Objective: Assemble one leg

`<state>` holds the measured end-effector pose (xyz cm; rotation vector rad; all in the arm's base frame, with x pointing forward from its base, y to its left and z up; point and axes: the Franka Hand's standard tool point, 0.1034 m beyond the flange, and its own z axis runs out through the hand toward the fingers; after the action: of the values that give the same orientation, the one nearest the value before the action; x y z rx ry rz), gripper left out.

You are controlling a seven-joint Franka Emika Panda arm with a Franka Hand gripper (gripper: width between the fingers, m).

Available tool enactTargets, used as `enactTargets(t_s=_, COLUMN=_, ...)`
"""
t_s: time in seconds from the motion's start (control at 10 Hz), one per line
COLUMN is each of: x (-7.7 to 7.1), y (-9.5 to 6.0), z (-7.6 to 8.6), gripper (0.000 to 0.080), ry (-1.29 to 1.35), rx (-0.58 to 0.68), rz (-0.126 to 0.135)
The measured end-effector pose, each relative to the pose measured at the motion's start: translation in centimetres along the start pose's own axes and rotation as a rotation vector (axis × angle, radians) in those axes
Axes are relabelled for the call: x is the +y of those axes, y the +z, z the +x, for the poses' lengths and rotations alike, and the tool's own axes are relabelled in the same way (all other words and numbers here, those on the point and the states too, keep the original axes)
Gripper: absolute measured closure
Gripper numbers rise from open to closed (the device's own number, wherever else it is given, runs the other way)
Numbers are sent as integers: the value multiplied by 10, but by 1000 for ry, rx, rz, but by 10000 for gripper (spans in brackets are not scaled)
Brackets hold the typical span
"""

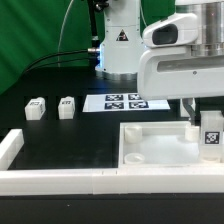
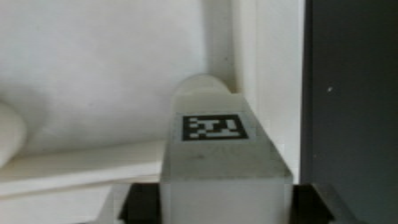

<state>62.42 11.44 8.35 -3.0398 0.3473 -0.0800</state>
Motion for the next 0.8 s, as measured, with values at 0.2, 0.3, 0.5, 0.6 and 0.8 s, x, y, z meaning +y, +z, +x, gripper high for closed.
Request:
enactTargets(t_s=0.2, x=1, y=0, z=0, gripper=506, ry=233, rx=0, rz=4)
enactTargets(t_s=0.3, x=2, y=1, z=1, gripper=506, ry=352, rx=1, rz=8)
enactTargets(t_s=0.5, x=3, y=1, z=1, gripper=506, ry=581, rx=-3, rz=19)
enactTargets(t_s=0.6, x=3, y=1, z=0, gripper=506, ry=720, rx=-8, rz=25)
enactTargets(t_s=0.8, x=2, y=1, z=-1, gripper=506, ry=994, rx=-16, rz=28)
